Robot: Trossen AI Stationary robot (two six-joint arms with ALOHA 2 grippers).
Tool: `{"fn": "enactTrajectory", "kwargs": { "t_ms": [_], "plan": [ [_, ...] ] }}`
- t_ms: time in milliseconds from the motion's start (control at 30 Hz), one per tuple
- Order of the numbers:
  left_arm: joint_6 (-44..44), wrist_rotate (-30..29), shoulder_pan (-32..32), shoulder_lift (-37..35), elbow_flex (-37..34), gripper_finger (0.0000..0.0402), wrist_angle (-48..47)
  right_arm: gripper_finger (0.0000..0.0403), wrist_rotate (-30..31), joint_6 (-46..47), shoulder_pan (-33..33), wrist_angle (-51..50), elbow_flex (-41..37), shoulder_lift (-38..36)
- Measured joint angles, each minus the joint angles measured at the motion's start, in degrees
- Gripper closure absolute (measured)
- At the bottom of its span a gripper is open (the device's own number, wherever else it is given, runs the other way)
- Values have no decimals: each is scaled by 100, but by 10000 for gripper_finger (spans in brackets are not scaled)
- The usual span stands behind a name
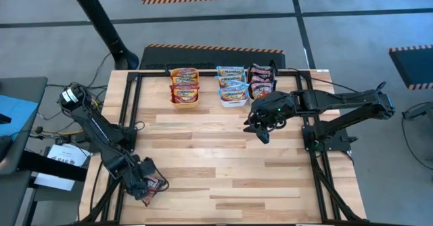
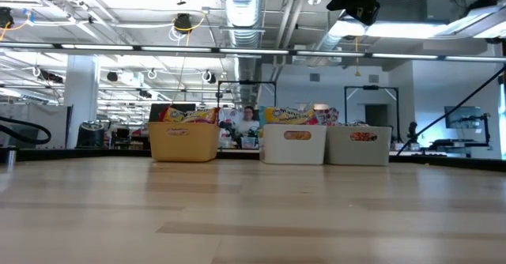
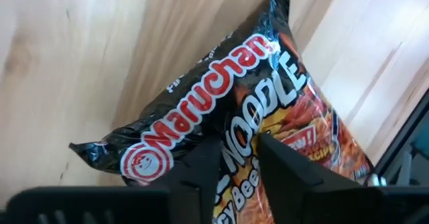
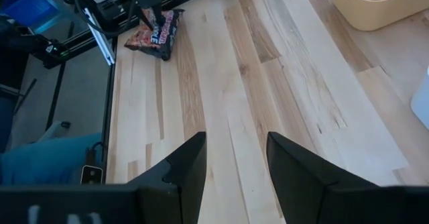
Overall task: Sort Maruchan noodles
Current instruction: Put the black noodle pack into the gray bin
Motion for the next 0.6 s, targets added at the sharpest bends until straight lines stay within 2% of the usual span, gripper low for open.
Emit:
{"fn": "enactTrajectory", "kwargs": {
  "t_ms": [267, 400, 600],
  "plan": [
    [-45, -906, 2, 10, -9, 394, 5, 223, 0, 0, 0, 0, 0, -1],
    [6, -1307, 2, 15, -18, 400, 109, 223, 1, 0, 0, 2, 0, -1],
    [340, -2259, 48, 23, -28, 401, 679, 223, 0, 155, -51, 78, 0, 0]
  ]
}}
